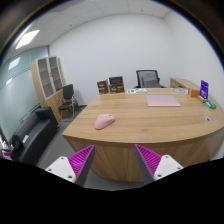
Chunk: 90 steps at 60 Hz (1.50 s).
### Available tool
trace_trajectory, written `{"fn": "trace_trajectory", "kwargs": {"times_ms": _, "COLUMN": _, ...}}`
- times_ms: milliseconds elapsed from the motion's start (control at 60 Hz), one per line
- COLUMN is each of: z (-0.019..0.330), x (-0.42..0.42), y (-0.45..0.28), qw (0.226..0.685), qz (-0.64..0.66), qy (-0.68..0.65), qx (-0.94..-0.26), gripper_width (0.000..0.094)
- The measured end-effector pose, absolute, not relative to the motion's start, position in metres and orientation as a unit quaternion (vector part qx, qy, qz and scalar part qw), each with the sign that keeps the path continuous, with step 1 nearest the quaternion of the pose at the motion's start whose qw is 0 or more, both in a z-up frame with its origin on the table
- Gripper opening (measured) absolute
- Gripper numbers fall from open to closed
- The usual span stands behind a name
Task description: Arrange mouse
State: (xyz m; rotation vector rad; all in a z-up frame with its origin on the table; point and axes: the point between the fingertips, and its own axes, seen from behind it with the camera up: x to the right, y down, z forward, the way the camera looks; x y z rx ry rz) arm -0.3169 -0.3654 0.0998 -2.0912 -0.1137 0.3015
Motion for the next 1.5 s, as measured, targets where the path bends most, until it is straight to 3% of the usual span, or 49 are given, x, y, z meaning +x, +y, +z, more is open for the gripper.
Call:
{"fn": "trace_trajectory", "kwargs": {"times_ms": 417, "z": 0.061, "x": -0.441, "y": -0.240, "qw": 0.486, "qz": 0.106, "qy": -0.030, "qx": -0.867, "gripper_width": 0.0821}}
{"fn": "trace_trajectory", "kwargs": {"times_ms": 667, "z": 0.013, "x": -0.452, "y": -0.165, "qw": 0.458, "qz": 0.114, "qy": -0.032, "qx": -0.881, "gripper_width": 0.0819}}
{"fn": "trace_trajectory", "kwargs": {"times_ms": 967, "z": -0.001, "x": -0.459, "y": -0.096, "qw": 0.443, "qz": 0.123, "qy": -0.032, "qx": -0.887, "gripper_width": 0.0810}}
{"fn": "trace_trajectory", "kwargs": {"times_ms": 1033, "z": 0.000, "x": -0.467, "y": -0.081, "qw": 0.442, "qz": 0.126, "qy": -0.044, "qx": -0.887, "gripper_width": 0.0775}}
{"fn": "trace_trajectory", "kwargs": {"times_ms": 1133, "z": -0.005, "x": -0.468, "y": -0.066, "qw": 0.445, "qz": 0.108, "qy": -0.066, "qx": -0.887, "gripper_width": 0.0621}}
{"fn": "trace_trajectory", "kwargs": {"times_ms": 1400, "z": -0.009, "x": -0.468, "y": -0.065, "qw": 0.437, "qz": 0.089, "qy": -0.083, "qx": -0.891, "gripper_width": 0.0441}}
{"fn": "trace_trajectory", "kwargs": {"times_ms": 1500, "z": -0.003, "x": -0.470, "y": -0.068, "qw": 0.422, "qz": 0.081, "qy": -0.079, "qx": -0.900, "gripper_width": 0.0431}}
